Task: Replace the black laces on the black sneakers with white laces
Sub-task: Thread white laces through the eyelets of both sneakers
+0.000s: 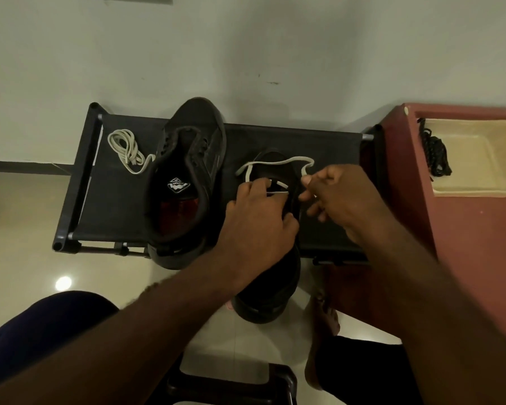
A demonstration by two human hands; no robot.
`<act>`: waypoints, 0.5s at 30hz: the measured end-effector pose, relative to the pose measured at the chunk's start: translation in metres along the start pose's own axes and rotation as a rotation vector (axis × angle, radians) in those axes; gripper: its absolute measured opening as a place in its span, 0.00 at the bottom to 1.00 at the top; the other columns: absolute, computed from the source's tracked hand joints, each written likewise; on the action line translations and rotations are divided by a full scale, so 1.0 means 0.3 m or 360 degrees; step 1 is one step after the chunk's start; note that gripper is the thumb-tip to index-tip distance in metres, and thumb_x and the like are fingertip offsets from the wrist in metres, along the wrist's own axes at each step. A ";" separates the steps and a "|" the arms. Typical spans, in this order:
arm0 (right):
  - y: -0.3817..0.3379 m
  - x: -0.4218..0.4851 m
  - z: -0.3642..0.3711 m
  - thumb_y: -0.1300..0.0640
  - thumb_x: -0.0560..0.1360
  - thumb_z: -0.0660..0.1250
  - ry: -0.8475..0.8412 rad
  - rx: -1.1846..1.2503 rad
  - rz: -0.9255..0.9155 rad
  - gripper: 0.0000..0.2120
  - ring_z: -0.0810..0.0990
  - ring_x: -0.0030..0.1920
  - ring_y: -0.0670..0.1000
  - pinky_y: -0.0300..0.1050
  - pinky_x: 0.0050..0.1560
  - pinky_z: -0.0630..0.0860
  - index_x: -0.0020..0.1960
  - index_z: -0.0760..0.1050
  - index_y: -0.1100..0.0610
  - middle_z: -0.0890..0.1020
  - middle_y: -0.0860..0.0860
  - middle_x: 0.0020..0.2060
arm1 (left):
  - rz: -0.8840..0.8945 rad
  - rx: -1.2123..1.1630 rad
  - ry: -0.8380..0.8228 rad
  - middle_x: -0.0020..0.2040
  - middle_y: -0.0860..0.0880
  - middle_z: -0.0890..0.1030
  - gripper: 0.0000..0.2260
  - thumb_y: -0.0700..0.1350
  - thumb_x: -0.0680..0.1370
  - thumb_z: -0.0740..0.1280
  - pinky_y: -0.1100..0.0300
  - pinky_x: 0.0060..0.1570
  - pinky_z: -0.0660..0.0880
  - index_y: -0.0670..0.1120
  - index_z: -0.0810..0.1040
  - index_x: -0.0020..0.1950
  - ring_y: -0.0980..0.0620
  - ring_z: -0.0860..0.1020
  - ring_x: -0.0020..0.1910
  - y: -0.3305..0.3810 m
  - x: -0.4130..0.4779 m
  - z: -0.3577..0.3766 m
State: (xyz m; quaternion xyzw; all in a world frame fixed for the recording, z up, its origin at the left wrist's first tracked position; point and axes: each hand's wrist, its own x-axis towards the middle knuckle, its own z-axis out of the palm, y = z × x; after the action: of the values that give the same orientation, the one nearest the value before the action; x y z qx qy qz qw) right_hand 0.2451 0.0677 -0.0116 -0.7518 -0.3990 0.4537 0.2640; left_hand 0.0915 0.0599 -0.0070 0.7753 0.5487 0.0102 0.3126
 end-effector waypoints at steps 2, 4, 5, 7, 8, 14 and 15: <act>0.014 0.003 -0.010 0.54 0.81 0.65 0.0021 -0.0023 0.0019 0.07 0.74 0.23 0.40 0.32 0.23 0.70 0.49 0.77 0.57 0.83 0.51 0.37 | -0.0030 -0.0039 -0.0022 0.78 0.48 0.58 0.20 0.51 0.81 0.60 0.45 0.71 0.59 0.51 0.69 0.73 0.47 0.54 0.76 0.001 0.002 0.007; 0.023 0.008 -0.017 0.56 0.82 0.64 0.0045 0.0085 0.0051 0.05 0.74 0.25 0.40 0.33 0.25 0.70 0.50 0.77 0.55 0.83 0.51 0.37 | -0.0039 -0.0088 -0.0027 0.78 0.49 0.57 0.20 0.51 0.81 0.60 0.44 0.71 0.58 0.53 0.69 0.74 0.47 0.52 0.76 -0.002 0.007 0.014; 0.025 0.011 -0.016 0.57 0.82 0.63 0.0034 0.0148 0.0072 0.04 0.76 0.28 0.41 0.34 0.27 0.72 0.52 0.77 0.55 0.83 0.51 0.39 | -0.0043 -0.0108 -0.0014 0.78 0.49 0.57 0.20 0.51 0.81 0.60 0.44 0.71 0.58 0.54 0.69 0.74 0.47 0.52 0.76 -0.004 0.008 0.017; 0.026 0.018 -0.014 0.61 0.83 0.62 -0.0041 0.0242 0.0118 0.06 0.80 0.34 0.45 0.36 0.32 0.77 0.55 0.77 0.56 0.83 0.53 0.42 | -0.0055 -0.0119 0.0013 0.78 0.48 0.56 0.20 0.50 0.81 0.60 0.44 0.71 0.57 0.55 0.70 0.73 0.47 0.51 0.76 -0.005 0.008 0.024; 0.024 0.018 -0.011 0.62 0.83 0.61 -0.0090 0.0269 0.0145 0.06 0.81 0.37 0.46 0.36 0.35 0.78 0.55 0.77 0.57 0.83 0.54 0.43 | -0.0064 -0.0118 0.0019 0.79 0.48 0.55 0.20 0.50 0.81 0.60 0.43 0.72 0.57 0.56 0.70 0.73 0.47 0.49 0.77 -0.005 0.006 0.027; 0.029 0.024 0.009 0.59 0.80 0.66 -0.0058 0.0329 0.0178 0.05 0.82 0.44 0.49 0.42 0.41 0.78 0.50 0.80 0.57 0.84 0.53 0.45 | -0.0028 -0.0213 0.0043 0.79 0.47 0.52 0.20 0.48 0.80 0.61 0.44 0.74 0.55 0.54 0.71 0.73 0.47 0.44 0.78 -0.012 0.010 0.039; 0.031 0.025 0.012 0.59 0.80 0.67 -0.0055 0.0333 0.0181 0.04 0.82 0.42 0.48 0.42 0.41 0.78 0.49 0.81 0.58 0.84 0.53 0.43 | -0.0020 -0.0225 0.0038 0.80 0.47 0.51 0.20 0.48 0.80 0.61 0.45 0.74 0.54 0.54 0.71 0.73 0.47 0.43 0.78 -0.015 0.010 0.040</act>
State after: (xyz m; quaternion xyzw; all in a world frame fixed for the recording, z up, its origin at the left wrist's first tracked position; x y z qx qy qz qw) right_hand 0.2474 0.0692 -0.0240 -0.7336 -0.3106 0.5200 0.3082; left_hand 0.0933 0.0575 -0.0199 0.7476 0.5552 0.0561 0.3601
